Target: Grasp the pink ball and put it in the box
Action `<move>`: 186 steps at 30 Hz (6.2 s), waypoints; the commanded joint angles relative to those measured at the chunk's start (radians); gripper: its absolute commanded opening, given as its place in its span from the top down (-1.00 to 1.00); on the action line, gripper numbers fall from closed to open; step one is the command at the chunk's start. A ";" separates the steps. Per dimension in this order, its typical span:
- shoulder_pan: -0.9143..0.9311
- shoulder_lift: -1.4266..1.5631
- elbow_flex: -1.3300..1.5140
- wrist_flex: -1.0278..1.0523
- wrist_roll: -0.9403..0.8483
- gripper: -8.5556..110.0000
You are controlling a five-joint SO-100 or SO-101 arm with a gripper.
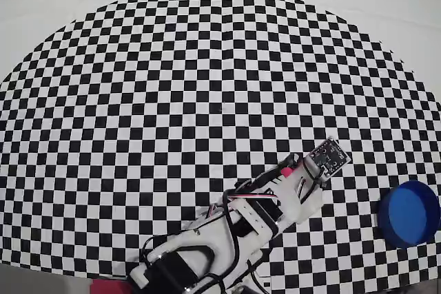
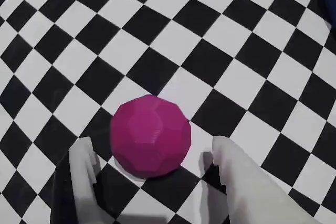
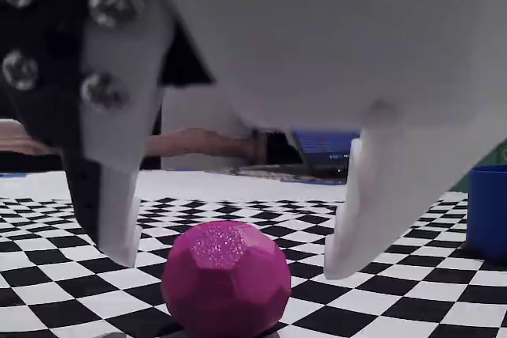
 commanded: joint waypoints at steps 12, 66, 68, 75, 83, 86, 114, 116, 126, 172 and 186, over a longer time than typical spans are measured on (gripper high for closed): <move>0.002 -0.048 0.002 -0.075 -0.009 0.42; -0.009 -0.225 -0.170 -0.101 -0.012 0.42; -0.011 -0.232 -0.175 -0.103 -0.012 0.42; -0.011 -0.270 -0.199 -0.110 -0.012 0.42; -0.012 -0.299 -0.210 -0.120 -0.014 0.42; -0.012 -0.310 -0.210 -0.120 -0.014 0.42; -0.011 -0.362 -0.216 -0.144 -0.015 0.42; -0.011 -0.364 -0.218 -0.146 -0.015 0.42; -0.011 -0.382 -0.230 -0.153 -0.015 0.42; -0.009 -0.399 -0.219 -0.155 -0.029 0.50; -0.009 -0.399 -0.210 -0.164 -0.055 0.85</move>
